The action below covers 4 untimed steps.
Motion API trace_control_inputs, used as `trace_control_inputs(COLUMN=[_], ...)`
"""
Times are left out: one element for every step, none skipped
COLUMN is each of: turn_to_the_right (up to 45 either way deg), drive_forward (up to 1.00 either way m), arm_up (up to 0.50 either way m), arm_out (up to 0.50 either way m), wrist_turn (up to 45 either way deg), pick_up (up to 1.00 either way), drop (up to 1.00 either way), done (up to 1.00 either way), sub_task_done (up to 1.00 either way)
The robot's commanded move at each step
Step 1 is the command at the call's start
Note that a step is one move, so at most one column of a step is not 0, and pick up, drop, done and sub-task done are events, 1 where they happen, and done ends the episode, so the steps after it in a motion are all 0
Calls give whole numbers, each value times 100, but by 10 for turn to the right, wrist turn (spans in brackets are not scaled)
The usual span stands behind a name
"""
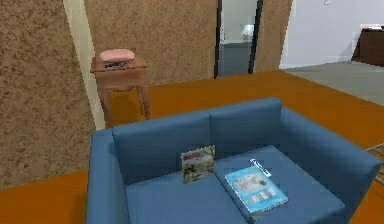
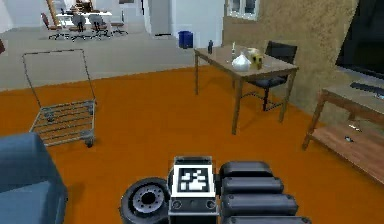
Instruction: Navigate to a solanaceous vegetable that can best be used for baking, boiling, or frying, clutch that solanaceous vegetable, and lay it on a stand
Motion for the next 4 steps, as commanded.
trace_control_inputs(turn_to_the_right=[210,0,-450,-450], drive_forward=[0,20,0,0], arm_up=[0,0,0,0], arm_out=[0,0,0,0], wrist_turn=[0,0,0,0], pick_up=[0,0,0,0], drop=[0,0,0,0], done=[0,0,0,0], sub_task_done=[0,0,0,0])
